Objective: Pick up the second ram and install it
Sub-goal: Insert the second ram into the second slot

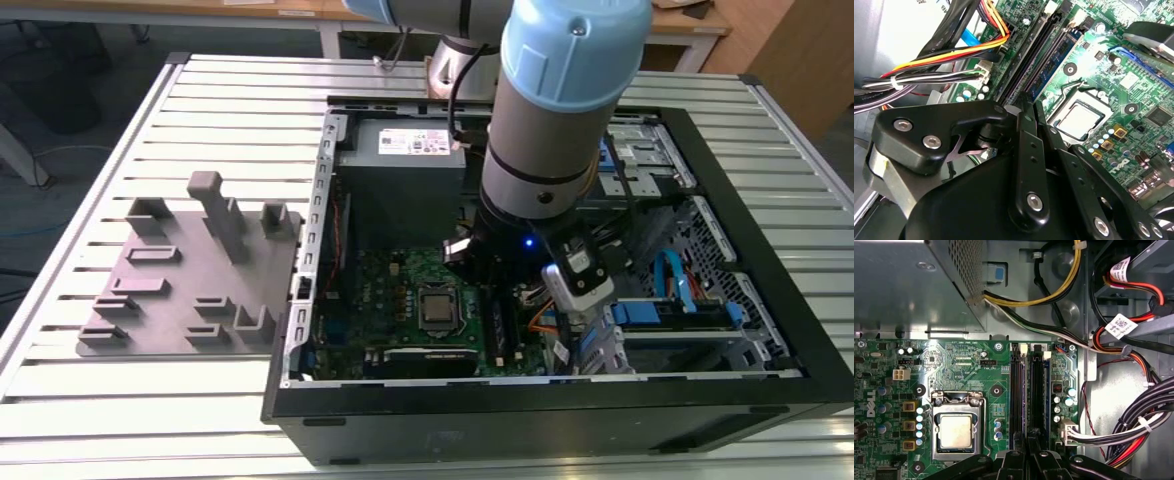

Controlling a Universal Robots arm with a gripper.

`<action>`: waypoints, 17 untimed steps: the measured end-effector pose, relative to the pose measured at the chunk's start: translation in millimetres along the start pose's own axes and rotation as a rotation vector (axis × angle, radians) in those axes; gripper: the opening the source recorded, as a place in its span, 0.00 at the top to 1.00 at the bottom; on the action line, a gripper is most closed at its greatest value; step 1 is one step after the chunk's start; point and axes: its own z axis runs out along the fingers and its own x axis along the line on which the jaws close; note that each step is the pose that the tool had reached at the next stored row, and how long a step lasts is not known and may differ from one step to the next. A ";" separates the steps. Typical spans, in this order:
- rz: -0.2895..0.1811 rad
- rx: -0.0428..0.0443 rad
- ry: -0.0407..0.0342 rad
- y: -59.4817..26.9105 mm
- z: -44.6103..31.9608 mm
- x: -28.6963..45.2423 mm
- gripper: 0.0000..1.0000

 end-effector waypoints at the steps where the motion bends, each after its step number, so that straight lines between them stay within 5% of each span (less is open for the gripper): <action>1: 0.000 0.0001 0.0000 -0.1 0.1 0.0 0.89; 17: 0.000 0.0059 0.0000 1.0 7.6 0.2 0.89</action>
